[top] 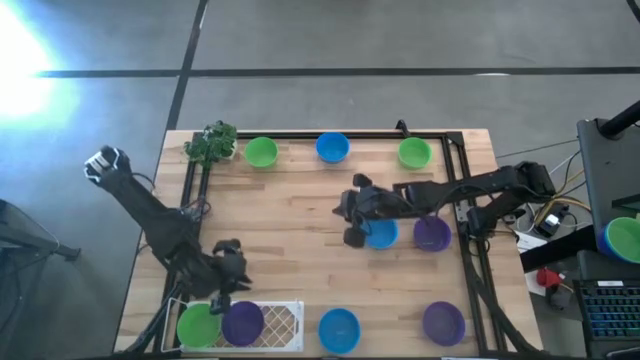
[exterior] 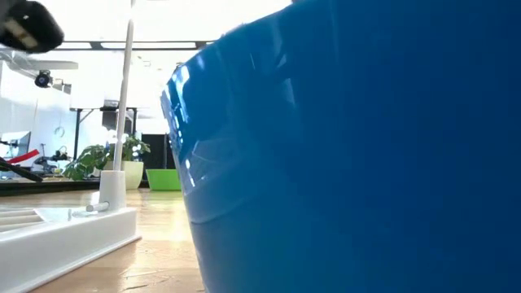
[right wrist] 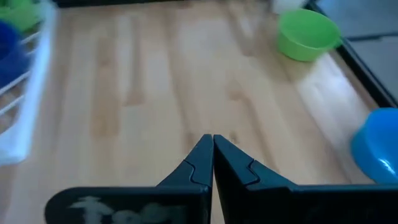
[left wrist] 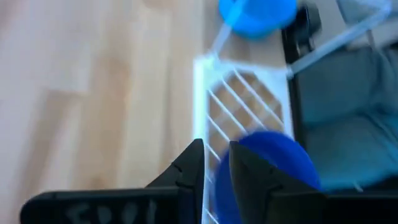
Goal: Pick & Place Mini bowls
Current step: Put the middle light blue bowl on the shelf
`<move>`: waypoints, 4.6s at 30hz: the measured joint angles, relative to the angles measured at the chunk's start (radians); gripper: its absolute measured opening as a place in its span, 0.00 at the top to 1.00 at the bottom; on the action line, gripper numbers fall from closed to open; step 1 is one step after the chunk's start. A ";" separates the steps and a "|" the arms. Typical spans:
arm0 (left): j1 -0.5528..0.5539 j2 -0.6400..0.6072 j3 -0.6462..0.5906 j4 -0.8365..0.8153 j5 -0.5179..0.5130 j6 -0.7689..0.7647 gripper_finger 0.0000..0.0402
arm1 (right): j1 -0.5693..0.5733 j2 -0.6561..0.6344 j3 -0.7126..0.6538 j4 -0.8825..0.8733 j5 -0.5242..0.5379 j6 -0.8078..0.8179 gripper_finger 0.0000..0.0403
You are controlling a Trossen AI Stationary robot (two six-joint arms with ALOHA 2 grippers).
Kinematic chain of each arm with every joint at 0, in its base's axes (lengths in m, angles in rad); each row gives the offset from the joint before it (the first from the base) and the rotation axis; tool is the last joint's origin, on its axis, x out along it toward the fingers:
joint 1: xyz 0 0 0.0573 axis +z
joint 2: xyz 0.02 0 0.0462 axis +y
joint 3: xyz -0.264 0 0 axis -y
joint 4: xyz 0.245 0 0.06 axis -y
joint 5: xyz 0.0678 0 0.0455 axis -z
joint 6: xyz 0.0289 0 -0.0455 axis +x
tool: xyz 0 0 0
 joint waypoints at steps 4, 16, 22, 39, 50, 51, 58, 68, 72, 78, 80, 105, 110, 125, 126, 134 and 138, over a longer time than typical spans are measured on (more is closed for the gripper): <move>0.000 -0.051 -0.003 -0.004 -0.184 0.055 0.83 | -0.088 0.000 0.000 0.000 -0.021 0.011 0.98; 0.000 -0.076 -0.006 -0.010 -0.779 0.067 0.83 | -0.375 0.001 0.000 -0.065 -0.255 0.052 0.98; 0.000 -0.039 -0.007 -0.009 -0.863 0.111 0.83 | -0.400 0.001 0.000 -0.309 -0.262 0.118 0.98; 0.006 -0.058 -0.007 -0.007 -1.144 0.291 0.83 | -0.269 -0.058 0.001 -0.631 -0.331 0.282 0.98; 0.007 -0.089 -0.002 -0.007 -1.144 0.326 0.83 | -0.265 -0.058 -0.013 -0.739 -0.312 0.377 0.90; 0.007 -0.089 -0.002 -0.007 -1.144 0.327 0.83 | -0.265 -0.058 -0.018 -0.740 -0.311 0.392 0.88; 0.007 -0.089 -0.003 -0.007 -1.142 0.327 0.83 | -0.266 -0.057 -0.066 -0.786 -0.285 0.510 0.76; 0.007 -0.089 -0.004 -0.008 -1.142 0.327 0.83 | -0.265 -0.056 -0.158 -0.701 -0.285 0.535 0.74; 0.007 -0.089 -0.005 -0.008 -1.142 0.328 0.83 | -0.266 -0.055 -0.183 -0.648 -0.286 0.535 0.76; 0.007 -0.089 -0.005 -0.008 -1.142 0.330 0.83 | -0.266 -0.033 -0.200 -0.640 -0.289 0.535 0.78; 0.007 -0.089 -0.005 -0.008 -1.142 0.331 0.83 | -0.266 -0.029 -0.202 -0.631 -0.289 0.534 0.78; 0.007 -0.088 -0.006 -0.009 -1.142 0.331 0.83 | -0.261 -0.028 -0.293 -0.443 -0.333 0.523 0.81; 0.007 -0.088 -0.006 -0.009 -1.142 0.331 0.83 | -0.261 -0.028 -0.299 -0.387 -0.333 0.494 0.87; 0.007 -0.088 -0.006 -0.009 -1.142 0.354 0.83 | -0.261 -0.028 -0.172 -0.261 -0.293 0.397 0.98; 0.007 -0.088 -0.006 -0.009 -1.142 0.354 0.83 | -0.261 -0.028 -0.147 -0.260 -0.285 0.388 0.98; 0.007 -0.088 -0.006 -0.009 -1.142 0.354 0.83 | -0.261 -0.007 -0.008 -0.262 -0.284 0.317 0.98; 0.007 -0.088 -0.006 -0.008 -1.142 0.354 0.83 | -0.261 0.067 0.072 -0.266 -0.286 0.269 0.98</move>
